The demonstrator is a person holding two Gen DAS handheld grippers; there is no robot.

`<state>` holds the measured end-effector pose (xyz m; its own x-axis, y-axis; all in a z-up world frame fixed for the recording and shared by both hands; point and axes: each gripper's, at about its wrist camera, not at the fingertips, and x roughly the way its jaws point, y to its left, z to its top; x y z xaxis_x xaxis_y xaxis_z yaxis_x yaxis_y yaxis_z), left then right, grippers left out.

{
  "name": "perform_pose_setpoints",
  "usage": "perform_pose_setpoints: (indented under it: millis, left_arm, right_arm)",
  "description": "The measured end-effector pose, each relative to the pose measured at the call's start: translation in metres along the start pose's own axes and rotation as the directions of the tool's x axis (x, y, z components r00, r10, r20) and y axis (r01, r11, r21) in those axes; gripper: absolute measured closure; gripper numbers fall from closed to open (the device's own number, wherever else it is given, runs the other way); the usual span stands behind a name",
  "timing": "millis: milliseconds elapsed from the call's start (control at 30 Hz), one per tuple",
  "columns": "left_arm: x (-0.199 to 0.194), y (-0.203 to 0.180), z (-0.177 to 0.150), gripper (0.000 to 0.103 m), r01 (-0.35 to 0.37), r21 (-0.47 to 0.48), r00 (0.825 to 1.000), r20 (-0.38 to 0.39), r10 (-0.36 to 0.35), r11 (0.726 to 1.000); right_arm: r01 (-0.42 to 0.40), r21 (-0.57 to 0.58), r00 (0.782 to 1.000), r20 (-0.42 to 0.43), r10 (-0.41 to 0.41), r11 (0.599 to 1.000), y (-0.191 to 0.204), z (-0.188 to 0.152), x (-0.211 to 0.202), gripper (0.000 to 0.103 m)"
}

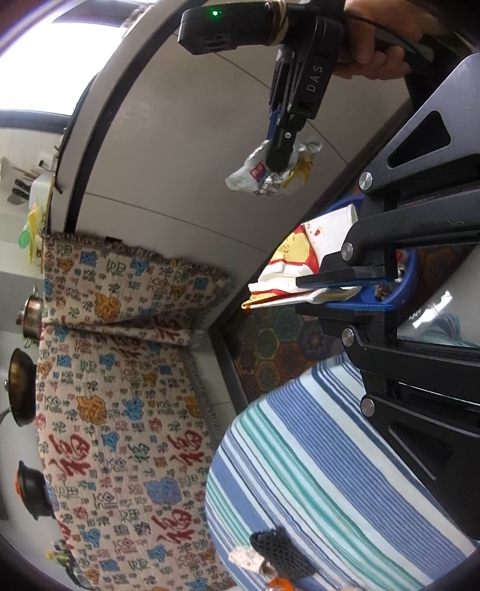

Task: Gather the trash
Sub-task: 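Carry the white wrapper and paper bag over the blue wastebasket with both tools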

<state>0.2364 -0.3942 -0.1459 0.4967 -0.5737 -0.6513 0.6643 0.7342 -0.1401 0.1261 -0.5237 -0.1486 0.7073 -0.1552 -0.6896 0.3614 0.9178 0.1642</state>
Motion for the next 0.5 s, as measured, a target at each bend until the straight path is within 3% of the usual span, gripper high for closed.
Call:
perform_pose_setpoints:
  millis: [500]
  left_arm:
    - [0.081,-0.048,0.001,0.098,0.038,0.053,0.996,-0.088,-0.034,0.998]
  right_arm:
    - [0.059,0.115,0.997,-0.055,-0.053,0.992,-0.064,0.005,0.024,0.083]
